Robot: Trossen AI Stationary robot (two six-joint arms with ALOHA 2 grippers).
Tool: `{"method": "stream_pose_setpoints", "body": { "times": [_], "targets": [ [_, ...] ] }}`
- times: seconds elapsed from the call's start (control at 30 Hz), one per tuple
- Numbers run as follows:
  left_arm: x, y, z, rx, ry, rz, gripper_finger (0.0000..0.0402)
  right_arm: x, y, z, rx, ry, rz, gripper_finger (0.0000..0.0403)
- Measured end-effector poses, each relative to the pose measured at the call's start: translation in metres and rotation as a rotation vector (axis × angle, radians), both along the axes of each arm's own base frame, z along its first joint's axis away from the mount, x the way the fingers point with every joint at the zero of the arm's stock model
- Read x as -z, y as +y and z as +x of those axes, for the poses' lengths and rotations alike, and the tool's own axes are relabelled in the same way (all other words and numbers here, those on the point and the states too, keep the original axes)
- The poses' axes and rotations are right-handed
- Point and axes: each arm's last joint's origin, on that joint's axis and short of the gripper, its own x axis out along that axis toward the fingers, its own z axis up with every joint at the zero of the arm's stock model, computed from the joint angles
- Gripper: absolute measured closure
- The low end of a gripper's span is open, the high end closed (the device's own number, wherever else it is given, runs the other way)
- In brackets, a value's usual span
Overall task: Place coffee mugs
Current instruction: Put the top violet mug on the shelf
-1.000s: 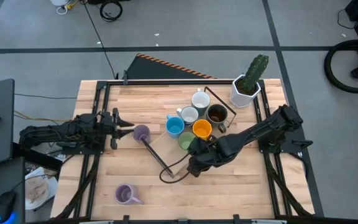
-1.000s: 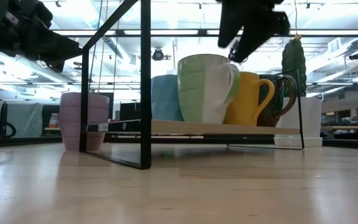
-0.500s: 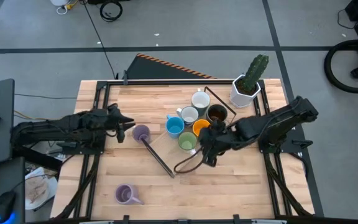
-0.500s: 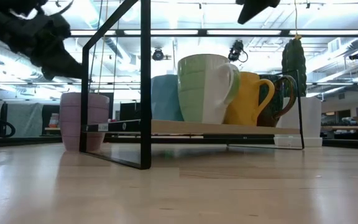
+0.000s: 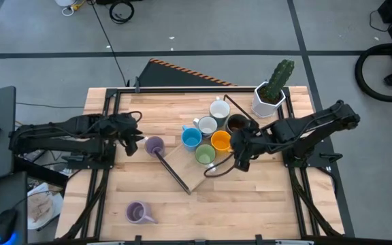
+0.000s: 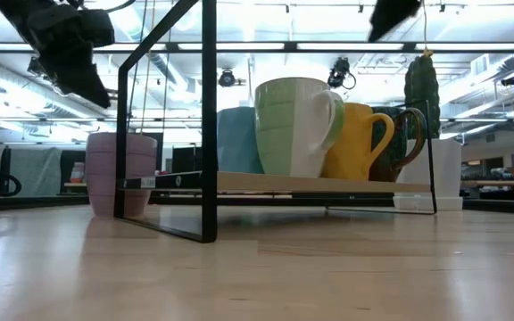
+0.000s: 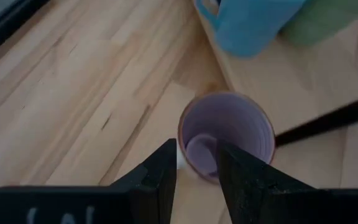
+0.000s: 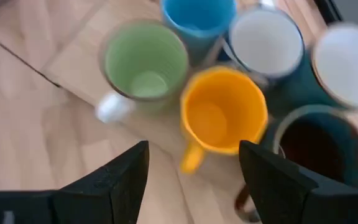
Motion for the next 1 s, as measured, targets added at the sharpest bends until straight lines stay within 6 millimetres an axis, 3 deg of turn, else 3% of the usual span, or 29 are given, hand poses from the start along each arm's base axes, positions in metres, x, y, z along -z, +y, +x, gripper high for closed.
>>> {"method": "stream_pose_setpoints", "body": {
  "times": [0.17, 0.47, 0.83, 1.0],
  "targets": [
    [-0.008, 0.003, 0.003, -0.028, 0.057, -0.013, 0.0283, 0.014, -0.01, -0.013, 0.025, -0.044, 0.018, 0.0164],
    [0.007, 0.032, 0.035, -0.033, 0.242, 0.001, 0.0283, 0.023, -0.017, -0.017, -0.066, -0.18, 0.001, 0.0175],
    [0.011, 0.07, 0.059, 0.005, 0.336, -0.2, 0.0282, 0.037, -0.016, -0.019, -0.121, -0.141, 0.012, 0.0185],
    [0.012, 0.071, 0.063, 0.03, 0.368, -0.23, 0.0275, 0.036, -0.01, -0.018, -0.149, -0.168, 0.03, 0.0188]
  ]
}}
